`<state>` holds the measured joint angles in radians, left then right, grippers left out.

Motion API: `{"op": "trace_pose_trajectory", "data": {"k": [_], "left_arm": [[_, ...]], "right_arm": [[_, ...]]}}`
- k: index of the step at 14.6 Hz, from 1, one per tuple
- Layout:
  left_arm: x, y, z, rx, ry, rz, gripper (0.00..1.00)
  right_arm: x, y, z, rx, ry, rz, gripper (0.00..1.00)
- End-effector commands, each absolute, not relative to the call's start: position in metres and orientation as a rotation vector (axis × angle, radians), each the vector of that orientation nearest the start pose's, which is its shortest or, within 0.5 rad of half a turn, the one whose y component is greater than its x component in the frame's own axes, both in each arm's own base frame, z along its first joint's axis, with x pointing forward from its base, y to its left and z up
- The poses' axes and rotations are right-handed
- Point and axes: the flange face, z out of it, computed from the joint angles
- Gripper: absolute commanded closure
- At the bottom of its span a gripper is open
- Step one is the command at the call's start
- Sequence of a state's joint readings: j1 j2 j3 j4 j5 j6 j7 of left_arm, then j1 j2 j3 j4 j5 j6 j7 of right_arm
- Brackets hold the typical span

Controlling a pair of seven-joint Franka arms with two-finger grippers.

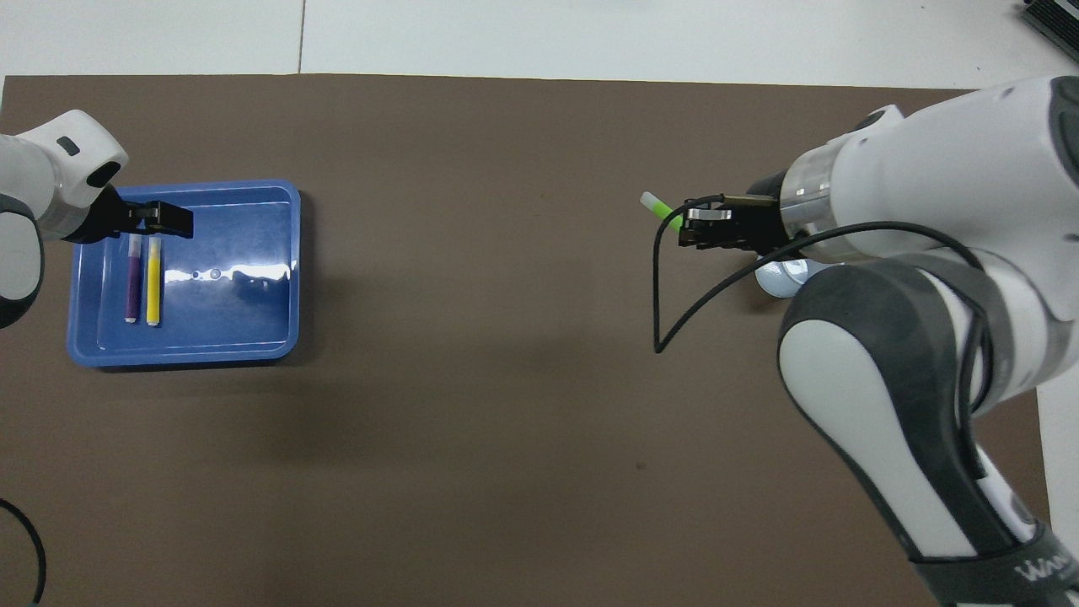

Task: Right arm passes pens to left for tray arrangement
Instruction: 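Carry the green pen toward the left gripper while the left gripper approaches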

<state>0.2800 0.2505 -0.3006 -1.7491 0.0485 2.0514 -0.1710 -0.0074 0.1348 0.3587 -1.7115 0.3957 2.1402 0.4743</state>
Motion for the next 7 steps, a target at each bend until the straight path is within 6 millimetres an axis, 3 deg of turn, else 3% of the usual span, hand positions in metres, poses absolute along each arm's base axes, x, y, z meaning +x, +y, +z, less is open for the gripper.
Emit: {"op": "trace_pose_trajectory", "data": {"k": [1, 2, 4, 7], "left_arm": [[0.633, -0.015, 0.444, -3.242, -0.624, -0.011, 0.0], [0.632, -0.017, 0.444, -3.263, -0.754, 0.026, 0.0], [0.625, -0.024, 0.445, -3.271, -0.848, 0.132, 0.0], [0.622, -0.045, 0.448, -3.271, -1.229, 0.307, 0.02]], "right_arm": [[0.59, 0.25, 0.527, -2.477, 0.573, -0.127, 0.98], [0.587, 0.271, 0.522, -2.448, 0.607, -0.128, 0.98], [0.588, 0.299, 0.511, -2.384, 0.696, -0.139, 0.98], [0.588, 0.316, 0.499, -2.355, 0.735, -0.129, 0.98]]}}
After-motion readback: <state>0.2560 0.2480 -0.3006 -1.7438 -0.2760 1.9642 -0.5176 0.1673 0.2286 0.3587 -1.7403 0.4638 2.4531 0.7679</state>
